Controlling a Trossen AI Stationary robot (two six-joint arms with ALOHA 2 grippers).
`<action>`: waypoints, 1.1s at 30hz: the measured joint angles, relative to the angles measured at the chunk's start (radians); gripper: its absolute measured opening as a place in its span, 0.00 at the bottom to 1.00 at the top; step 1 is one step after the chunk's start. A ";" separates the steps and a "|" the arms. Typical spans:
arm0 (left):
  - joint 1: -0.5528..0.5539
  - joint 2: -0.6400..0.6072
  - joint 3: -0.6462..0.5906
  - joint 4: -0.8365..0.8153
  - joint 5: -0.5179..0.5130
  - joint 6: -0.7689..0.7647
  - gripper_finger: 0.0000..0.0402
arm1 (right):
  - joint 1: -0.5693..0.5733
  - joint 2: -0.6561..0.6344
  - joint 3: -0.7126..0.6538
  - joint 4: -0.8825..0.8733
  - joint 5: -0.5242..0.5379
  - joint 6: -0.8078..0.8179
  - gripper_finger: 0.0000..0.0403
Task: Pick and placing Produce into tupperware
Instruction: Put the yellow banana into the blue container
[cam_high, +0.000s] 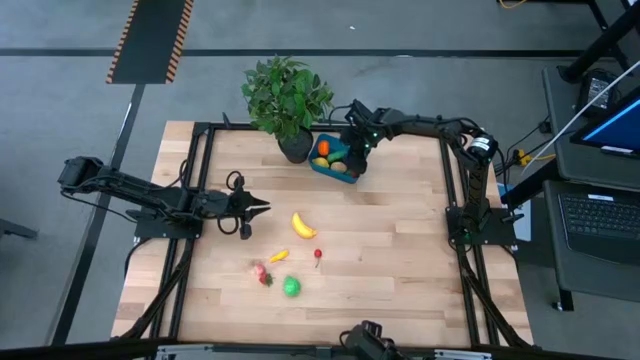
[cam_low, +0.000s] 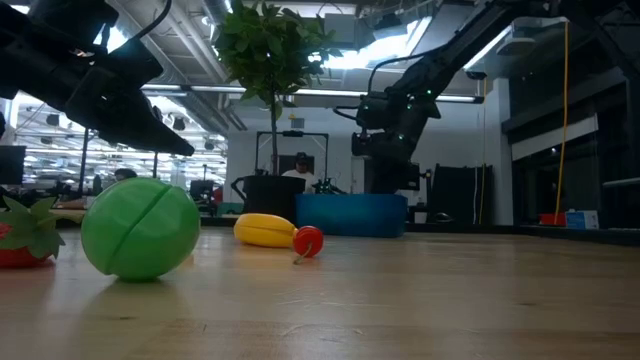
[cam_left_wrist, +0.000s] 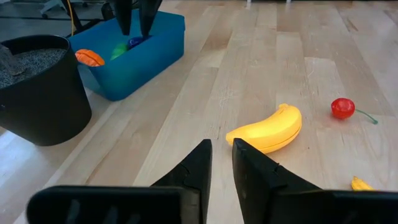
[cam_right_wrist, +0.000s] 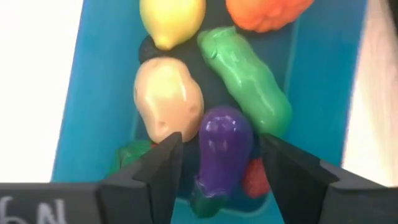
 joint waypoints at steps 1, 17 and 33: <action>0.000 0.000 0.000 0.000 0.000 0.000 0.15 | 0.000 0.000 0.013 -0.014 0.000 0.019 0.54; 0.000 -0.051 0.000 0.054 -0.001 0.111 0.18 | 0.019 -0.150 0.038 -0.141 0.000 0.100 0.54; -0.159 -0.268 0.000 -0.091 0.017 0.084 0.07 | 0.235 -0.659 -0.550 0.437 0.005 0.304 0.54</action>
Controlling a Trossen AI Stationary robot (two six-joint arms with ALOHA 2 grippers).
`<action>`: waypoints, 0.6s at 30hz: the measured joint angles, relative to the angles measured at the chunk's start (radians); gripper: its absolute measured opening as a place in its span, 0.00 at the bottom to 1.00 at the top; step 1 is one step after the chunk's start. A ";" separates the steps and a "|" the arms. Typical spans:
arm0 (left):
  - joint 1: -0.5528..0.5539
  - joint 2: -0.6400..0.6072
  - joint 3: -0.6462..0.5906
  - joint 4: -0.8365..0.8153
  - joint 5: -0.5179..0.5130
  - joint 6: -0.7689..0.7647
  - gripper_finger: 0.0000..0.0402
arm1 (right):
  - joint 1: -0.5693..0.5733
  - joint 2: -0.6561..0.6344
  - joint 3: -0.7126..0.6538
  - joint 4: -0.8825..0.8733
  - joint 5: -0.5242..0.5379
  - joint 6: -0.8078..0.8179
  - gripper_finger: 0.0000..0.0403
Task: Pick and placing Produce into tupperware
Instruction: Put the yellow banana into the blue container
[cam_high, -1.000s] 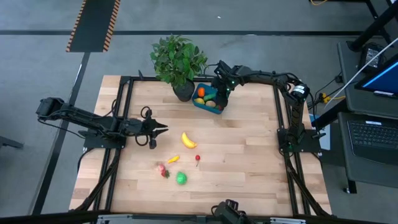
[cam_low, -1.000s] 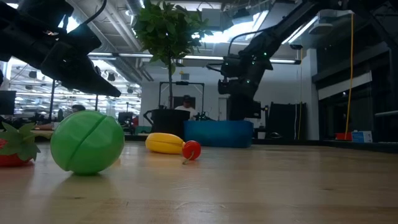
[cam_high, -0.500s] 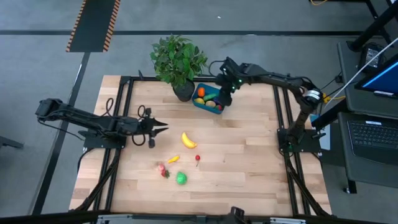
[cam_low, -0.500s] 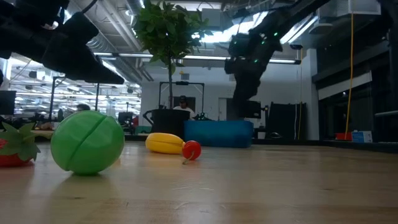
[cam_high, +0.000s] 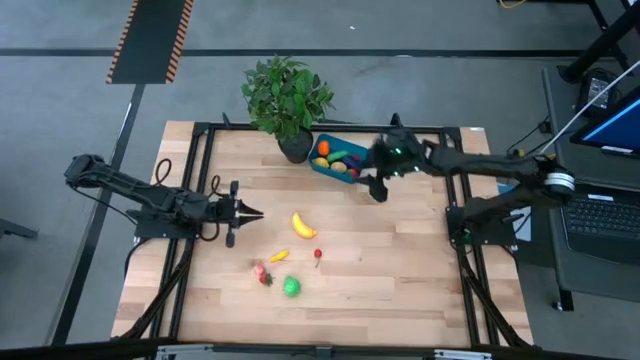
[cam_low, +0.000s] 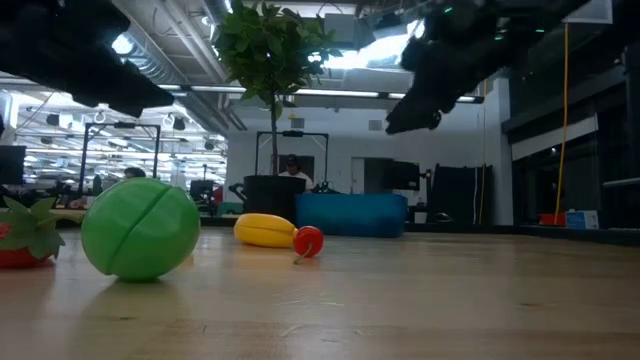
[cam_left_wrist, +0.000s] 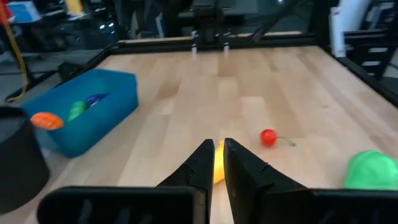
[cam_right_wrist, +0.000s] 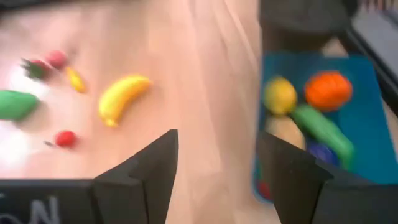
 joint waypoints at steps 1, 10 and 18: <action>-0.010 -0.010 0.000 -0.007 0.000 0.001 0.06 | 0.017 -0.028 -0.040 0.057 0.000 0.004 0.54; -0.038 -0.022 0.000 -0.020 0.000 -0.043 0.02 | 0.123 -0.131 -0.316 0.528 0.002 0.013 0.54; -0.038 -0.021 0.000 -0.019 0.000 -0.091 0.01 | 0.123 -0.131 -0.327 0.570 0.003 0.055 0.54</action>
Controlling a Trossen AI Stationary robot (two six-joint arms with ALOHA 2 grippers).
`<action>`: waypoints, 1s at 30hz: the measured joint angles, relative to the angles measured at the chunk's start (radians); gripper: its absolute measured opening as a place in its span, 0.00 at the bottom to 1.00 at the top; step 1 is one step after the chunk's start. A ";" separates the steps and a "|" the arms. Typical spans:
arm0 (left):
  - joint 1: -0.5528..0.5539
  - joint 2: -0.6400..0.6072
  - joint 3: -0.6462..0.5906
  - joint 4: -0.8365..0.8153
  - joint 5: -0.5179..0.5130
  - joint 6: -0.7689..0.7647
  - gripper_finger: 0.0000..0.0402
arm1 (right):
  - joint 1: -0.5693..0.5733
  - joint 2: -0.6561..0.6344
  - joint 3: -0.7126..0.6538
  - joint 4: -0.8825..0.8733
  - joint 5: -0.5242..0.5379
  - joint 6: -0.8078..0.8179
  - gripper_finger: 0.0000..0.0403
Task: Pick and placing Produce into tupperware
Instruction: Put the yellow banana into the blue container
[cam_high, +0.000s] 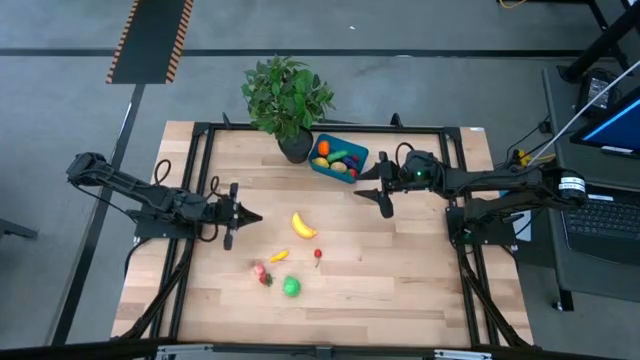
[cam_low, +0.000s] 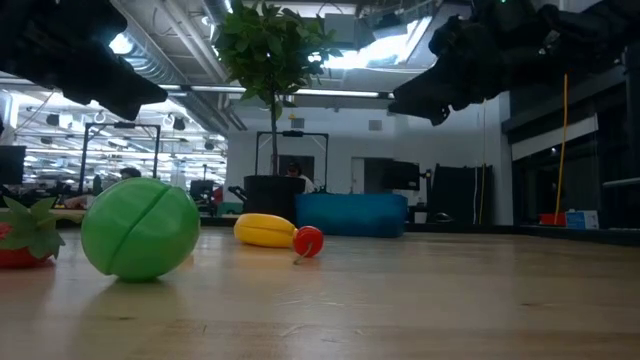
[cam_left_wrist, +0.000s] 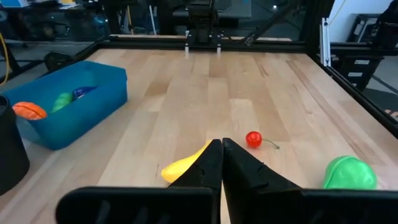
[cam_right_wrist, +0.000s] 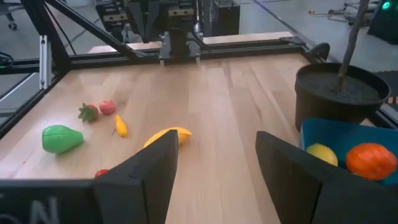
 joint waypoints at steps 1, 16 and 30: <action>0.000 0.000 0.000 0.000 0.000 -0.002 0.02 | 0.000 0.000 0.002 0.000 0.000 0.000 0.54; 0.000 0.000 0.000 0.001 -0.012 -0.031 0.48 | 0.000 0.000 0.004 0.000 0.000 0.002 0.54; 0.000 0.000 0.000 -0.003 -0.004 -0.058 0.62 | 0.000 0.000 0.005 -0.021 0.000 0.036 0.54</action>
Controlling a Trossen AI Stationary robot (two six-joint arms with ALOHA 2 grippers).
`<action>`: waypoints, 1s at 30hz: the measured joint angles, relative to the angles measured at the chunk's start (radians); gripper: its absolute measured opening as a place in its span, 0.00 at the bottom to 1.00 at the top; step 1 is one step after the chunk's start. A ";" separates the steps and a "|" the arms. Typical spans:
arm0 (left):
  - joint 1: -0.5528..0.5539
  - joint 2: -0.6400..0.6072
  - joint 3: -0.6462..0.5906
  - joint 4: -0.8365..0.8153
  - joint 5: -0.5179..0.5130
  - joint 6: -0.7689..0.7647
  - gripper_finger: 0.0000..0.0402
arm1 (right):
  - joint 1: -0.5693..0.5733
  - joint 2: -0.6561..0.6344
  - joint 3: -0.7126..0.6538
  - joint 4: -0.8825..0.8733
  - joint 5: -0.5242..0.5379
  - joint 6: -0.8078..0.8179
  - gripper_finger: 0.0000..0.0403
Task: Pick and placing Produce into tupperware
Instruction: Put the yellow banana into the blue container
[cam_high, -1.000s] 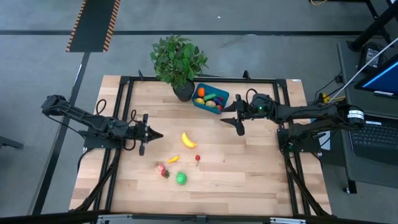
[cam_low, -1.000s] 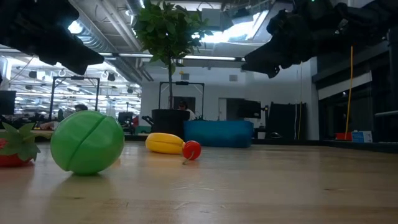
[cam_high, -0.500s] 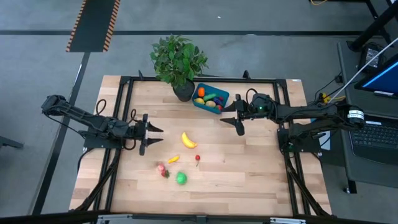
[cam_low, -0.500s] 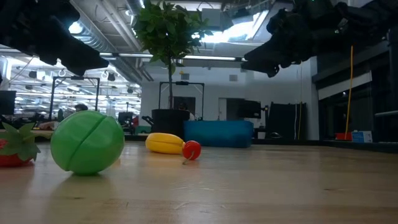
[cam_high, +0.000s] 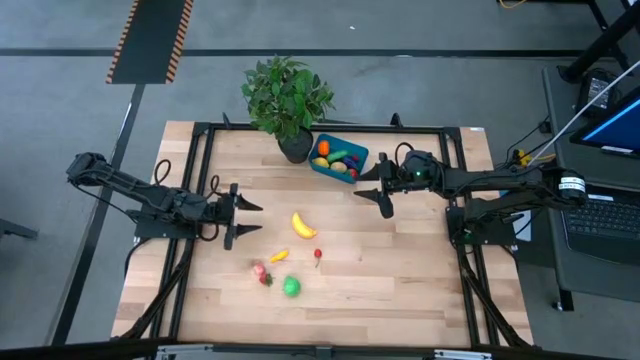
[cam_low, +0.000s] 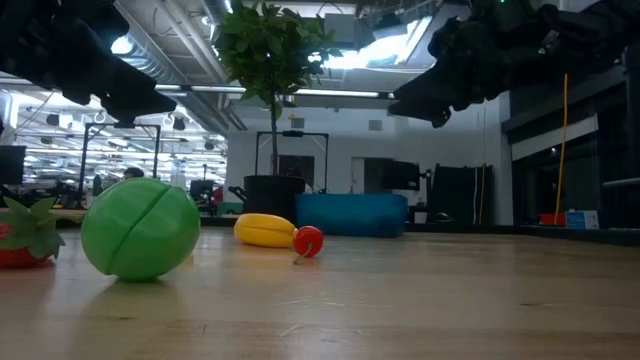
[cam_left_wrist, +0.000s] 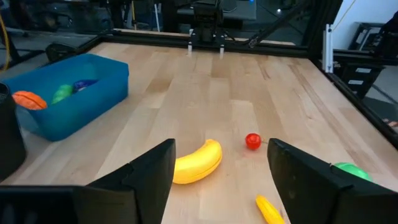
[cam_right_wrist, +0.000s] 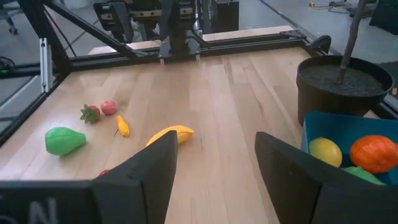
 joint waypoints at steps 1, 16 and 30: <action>0.000 0.000 0.000 0.000 0.004 -0.010 0.62 | 0.001 0.000 0.000 -0.004 0.000 0.014 0.54; 0.049 0.028 0.000 0.054 -0.027 -0.083 0.62 | 0.001 0.001 0.000 -0.020 0.000 0.034 0.54; 0.131 0.277 0.146 0.104 -0.012 0.070 0.62 | 0.001 0.001 0.000 -0.029 0.000 0.004 0.54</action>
